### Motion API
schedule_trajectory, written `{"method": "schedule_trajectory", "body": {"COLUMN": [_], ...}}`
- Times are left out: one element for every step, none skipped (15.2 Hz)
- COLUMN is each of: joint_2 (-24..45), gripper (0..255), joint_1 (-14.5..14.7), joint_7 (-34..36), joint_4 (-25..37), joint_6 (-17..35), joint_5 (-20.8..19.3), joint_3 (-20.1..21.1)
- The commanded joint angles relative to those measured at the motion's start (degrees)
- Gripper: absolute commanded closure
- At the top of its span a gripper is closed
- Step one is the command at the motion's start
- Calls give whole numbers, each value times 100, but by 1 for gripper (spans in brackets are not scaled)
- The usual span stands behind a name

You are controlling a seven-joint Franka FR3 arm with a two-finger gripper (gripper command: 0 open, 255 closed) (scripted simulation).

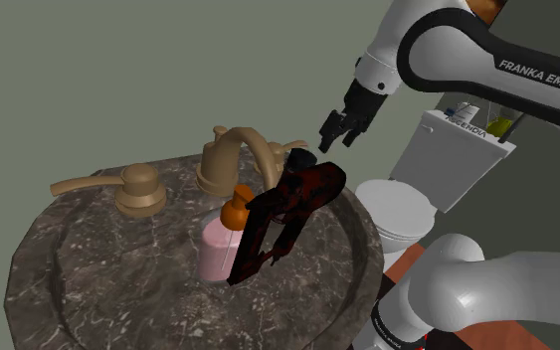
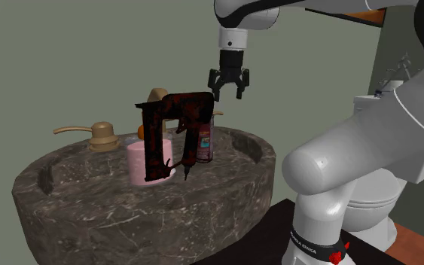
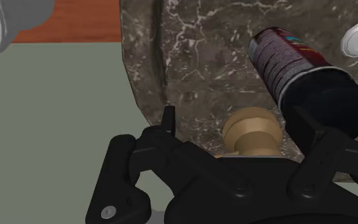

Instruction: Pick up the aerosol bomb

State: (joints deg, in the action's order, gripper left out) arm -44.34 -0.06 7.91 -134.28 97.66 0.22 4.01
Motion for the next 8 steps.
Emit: {"method": "schedule_trajectory", "body": {"joint_2": [0, 227, 455, 684, 912, 1140, 1367, 1546], "gripper": [0, 0, 0, 0, 0, 0, 0, 0], "joint_1": [0, 4, 7, 10, 15, 20, 24, 29], "joint_7": [0, 216, 430, 639, 847, 1051, 1251, 1408], "joint_4": [0, 164, 332, 501, 672, 845, 1018, 1157], "joint_6": [0, -83, -160, -231, -296, -356, -410, -449], "joint_5": [0, 192, 383, 574, 765, 955, 1146, 1297], "joint_3": [0, 47, 89, 125, 154, 178, 198, 210]}}
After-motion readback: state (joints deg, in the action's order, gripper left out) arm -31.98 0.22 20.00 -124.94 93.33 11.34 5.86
